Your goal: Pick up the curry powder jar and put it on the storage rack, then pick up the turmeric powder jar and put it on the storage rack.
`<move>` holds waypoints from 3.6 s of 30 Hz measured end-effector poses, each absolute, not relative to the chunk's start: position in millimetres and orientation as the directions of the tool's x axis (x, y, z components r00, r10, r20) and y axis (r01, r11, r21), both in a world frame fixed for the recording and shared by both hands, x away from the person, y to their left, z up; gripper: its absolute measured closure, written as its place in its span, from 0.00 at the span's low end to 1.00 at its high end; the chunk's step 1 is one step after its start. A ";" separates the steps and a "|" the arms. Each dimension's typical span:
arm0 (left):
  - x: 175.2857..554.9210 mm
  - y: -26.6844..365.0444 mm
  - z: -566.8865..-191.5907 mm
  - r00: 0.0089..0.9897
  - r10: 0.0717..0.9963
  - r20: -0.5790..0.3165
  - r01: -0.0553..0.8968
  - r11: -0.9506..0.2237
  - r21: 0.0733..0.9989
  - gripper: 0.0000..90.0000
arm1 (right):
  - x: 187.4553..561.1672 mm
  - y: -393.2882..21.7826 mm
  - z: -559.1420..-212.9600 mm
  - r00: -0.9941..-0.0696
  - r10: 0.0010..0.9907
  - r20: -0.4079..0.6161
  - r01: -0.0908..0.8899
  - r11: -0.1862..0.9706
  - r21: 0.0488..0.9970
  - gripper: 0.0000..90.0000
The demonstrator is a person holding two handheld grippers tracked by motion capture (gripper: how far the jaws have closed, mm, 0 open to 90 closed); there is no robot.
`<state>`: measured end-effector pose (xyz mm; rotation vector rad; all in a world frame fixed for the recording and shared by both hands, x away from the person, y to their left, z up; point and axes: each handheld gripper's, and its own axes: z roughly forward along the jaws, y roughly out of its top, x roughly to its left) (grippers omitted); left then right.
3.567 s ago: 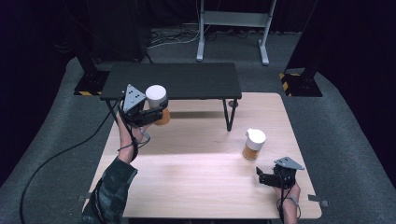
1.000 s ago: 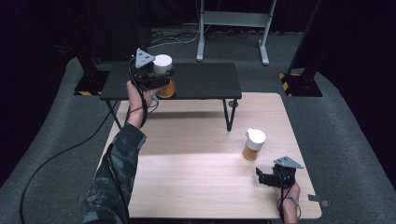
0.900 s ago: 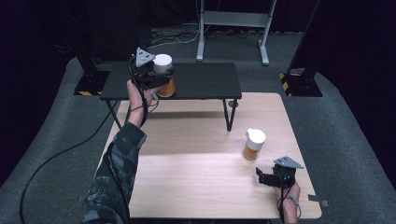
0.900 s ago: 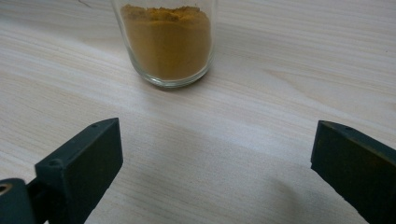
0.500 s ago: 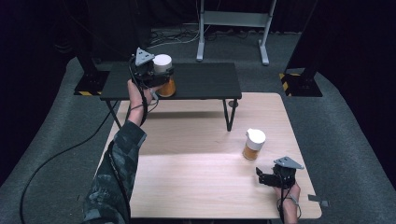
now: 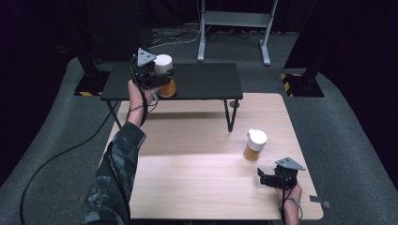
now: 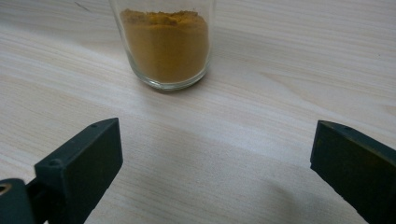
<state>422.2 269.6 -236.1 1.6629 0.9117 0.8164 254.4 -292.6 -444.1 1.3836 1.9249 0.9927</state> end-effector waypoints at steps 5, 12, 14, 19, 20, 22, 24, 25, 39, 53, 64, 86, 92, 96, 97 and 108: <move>420.4 272.6 -221.9 0.502 0.861 0.085 0.238 -0.232 0.943 0.16 | 254.0 -292.4 -444.2 -0.306 0.952 -0.023 0.532 0.191 0.825 0.01; 410.5 278.8 -206.4 0.547 0.833 0.084 0.324 -0.303 0.896 0.04 | 253.8 -291.9 -444.2 -0.304 0.952 -0.024 0.532 0.191 0.825 0.01; 406.7 278.5 -205.7 0.566 0.820 0.092 0.342 -0.335 0.878 0.03 | 253.6 -291.7 -444.3 -0.303 0.953 -0.025 0.532 0.191 0.825 0.01; 394.0 276.7 -212.9 0.599 0.791 0.124 0.359 -0.404 0.841 0.00 | 253.7 -291.0 -444.2 -0.302 0.953 -0.028 0.533 0.192 0.824 0.01; 391.0 277.0 -215.7 0.605 0.786 0.130 0.359 -0.415 0.836 0.00 | 253.6 -291.0 -444.2 -0.302 0.953 -0.028 0.532 0.192 0.824 0.01; 385.3 278.0 -223.3 0.615 0.778 0.130 0.362 -0.425 0.830 0.00 | 253.7 -291.0 -444.2 -0.302 0.953 -0.029 0.532 0.194 0.824 0.01; 380.0 278.5 -230.3 0.625 0.768 0.141 0.363 -0.446 0.818 0.00 | 253.7 -290.7 -444.2 -0.302 0.953 -0.030 0.532 0.195 0.824 0.01; 377.8 279.2 -233.6 0.632 0.762 0.144 0.363 -0.455 0.813 0.00 | 253.8 -290.7 -444.1 -0.302 0.953 -0.030 0.533 0.195 0.824 0.01; 335.1 293.4 -319.0 0.629 0.766 0.134 0.424 -0.482 0.767 0.00 | 253.7 -289.9 -444.1 -0.301 0.953 -0.035 0.532 0.198 0.823 0.01; 297.8 304.5 -391.9 0.645 0.761 0.071 0.509 -0.498 0.702 0.00 | 254.5 -290.7 -443.8 -0.299 0.954 -0.027 0.537 0.191 0.822 0.01; 270.7 299.0 -424.8 0.593 0.804 0.043 0.570 -0.458 0.682 0.02 | 252.9 -288.3 -444.2 -0.290 0.956 -0.037 0.533 0.193 0.824 0.01; 263.5 303.3 -436.9 0.547 0.837 0.000 0.578 -0.378 0.723 0.02 | 254.9 -291.7 -443.3 -0.297 0.955 -0.022 0.542 0.188 0.819 0.01; 262.9 301.0 -436.7 0.534 0.846 0.000 0.585 -0.369 0.723 0.02 | 255.8 -293.2 -442.6 -0.311 0.950 -0.012 0.540 0.188 0.820 0.01; 263.1 300.1 -436.9 0.527 0.850 -0.001 0.587 -0.363 0.724 0.02 | 266.6 -305.8 -441.4 -0.350 0.934 0.070 0.547 0.143 0.825 0.02; 263.1 299.8 -436.8 0.523 0.852 -0.001 0.589 -0.360 0.723 0.02 | 270.0 -302.5 -438.7 -0.354 0.933 0.057 0.546 0.157 0.823 0.02; 262.9 299.5 -436.9 0.519 0.854 -0.002 0.590 -0.357 0.724 0.02 | 316.1 -277.9 -414.2 -0.396 0.918 0.031 0.511 0.192 0.838 0.00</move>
